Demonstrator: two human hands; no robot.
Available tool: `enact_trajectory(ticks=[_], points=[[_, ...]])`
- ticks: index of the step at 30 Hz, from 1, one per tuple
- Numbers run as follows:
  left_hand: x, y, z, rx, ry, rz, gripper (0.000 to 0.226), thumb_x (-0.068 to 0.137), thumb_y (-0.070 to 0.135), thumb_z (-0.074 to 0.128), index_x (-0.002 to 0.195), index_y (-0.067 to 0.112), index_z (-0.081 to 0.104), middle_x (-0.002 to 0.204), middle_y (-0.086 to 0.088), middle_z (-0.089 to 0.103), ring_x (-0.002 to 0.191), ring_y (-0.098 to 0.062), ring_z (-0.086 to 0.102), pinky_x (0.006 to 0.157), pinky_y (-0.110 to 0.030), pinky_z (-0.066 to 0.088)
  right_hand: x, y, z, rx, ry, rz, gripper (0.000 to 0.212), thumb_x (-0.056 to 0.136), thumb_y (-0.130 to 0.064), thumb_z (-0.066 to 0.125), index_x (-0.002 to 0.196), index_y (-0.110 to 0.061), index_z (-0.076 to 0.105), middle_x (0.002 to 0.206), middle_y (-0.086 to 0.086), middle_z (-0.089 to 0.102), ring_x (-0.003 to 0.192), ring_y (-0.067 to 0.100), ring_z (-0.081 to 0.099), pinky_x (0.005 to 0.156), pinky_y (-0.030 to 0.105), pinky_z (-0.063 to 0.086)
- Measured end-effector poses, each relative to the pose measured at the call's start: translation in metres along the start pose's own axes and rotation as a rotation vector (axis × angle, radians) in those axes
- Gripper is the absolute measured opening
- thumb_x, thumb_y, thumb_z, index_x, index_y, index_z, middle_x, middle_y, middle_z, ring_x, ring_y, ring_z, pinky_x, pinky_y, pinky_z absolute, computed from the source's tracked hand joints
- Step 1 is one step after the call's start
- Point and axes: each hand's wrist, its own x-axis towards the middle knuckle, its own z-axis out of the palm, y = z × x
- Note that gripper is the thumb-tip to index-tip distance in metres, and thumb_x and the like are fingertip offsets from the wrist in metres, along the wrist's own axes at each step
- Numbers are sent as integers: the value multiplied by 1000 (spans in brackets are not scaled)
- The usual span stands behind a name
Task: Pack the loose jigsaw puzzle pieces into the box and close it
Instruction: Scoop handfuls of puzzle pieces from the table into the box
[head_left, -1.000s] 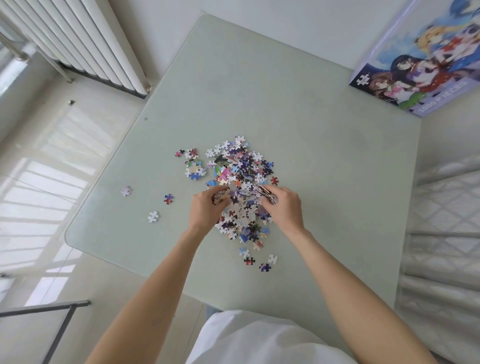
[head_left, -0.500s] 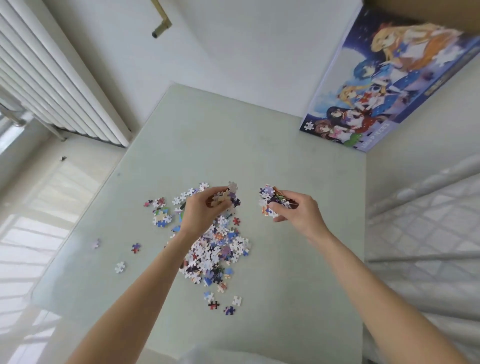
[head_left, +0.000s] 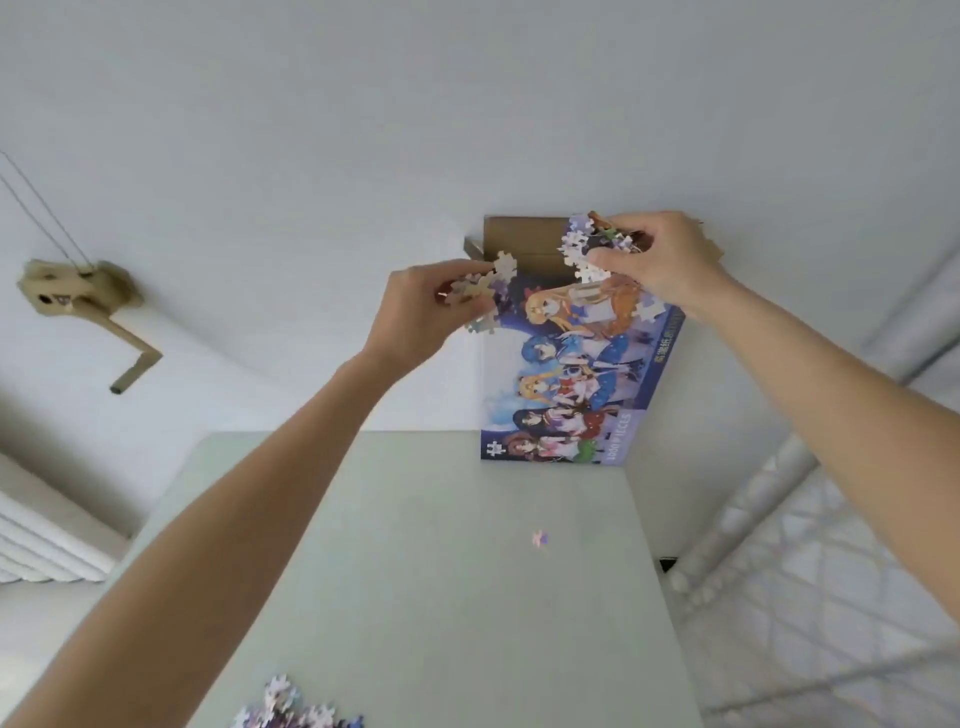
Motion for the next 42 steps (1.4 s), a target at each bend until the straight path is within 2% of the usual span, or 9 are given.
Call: enact_trajectory(ticks=[3,5,9,14,22,26,34,38,42], points=[[53,12,14,45,5,105,29,78,19,72,107,18,69,87,7,66,73,1,55,68,-2,40,36,14,-7,-188,0,-68,37,86,-16,66,122,-10,60,115,3,63,73,21,67,73,22,53],[76,11,29,95,-20,156,29,80,20,71,108,19,69,95,4,69,81,-6,60,71,-6,42,51,24,-4,-370,-83,-138,36,86,-15,65,122,-10,60,118,10,64,91,26,65,87,33,50],[102,0,55,234,-51,267,29,82,16,67,112,18,68,103,-5,71,89,-21,63,75,-23,44,68,44,3,-626,-218,-265,33,89,-13,61,121,-13,62,116,13,64,101,29,59,78,27,39],[119,-16,75,351,-138,262,31,84,14,65,115,15,66,110,-6,68,100,-25,62,82,-26,42,81,59,5,-665,-237,-297,32,88,-16,62,121,-14,63,116,11,65,102,29,60,78,28,39],[129,-36,82,441,-284,116,27,89,29,60,113,19,66,105,-6,68,93,-24,58,68,-26,38,84,66,12,-679,-315,-326,39,89,-28,61,127,-21,55,118,7,64,101,25,60,81,31,44],[125,-37,78,389,-244,143,23,82,29,68,105,23,68,100,2,70,90,-19,62,78,-29,49,85,68,14,-704,-265,-354,34,85,-37,64,110,-18,52,95,10,65,77,25,57,66,33,44],[118,-34,79,449,-163,250,18,90,29,57,96,20,72,92,1,71,81,-17,61,72,-28,44,84,68,24,-745,-167,-431,34,88,-44,57,88,-12,67,84,6,65,69,16,53,62,24,30],[109,-35,81,426,-180,236,18,88,38,58,94,27,71,89,9,68,74,-6,54,62,-21,41,80,69,30,-746,-115,-421,28,90,-36,57,93,-12,72,93,8,63,80,23,58,63,27,30],[101,-35,80,440,-176,249,13,86,31,62,93,27,72,89,9,68,76,-4,49,59,-21,34,76,67,38,-601,-123,-345,22,88,-29,62,97,-12,72,100,8,62,88,22,58,68,27,33]])
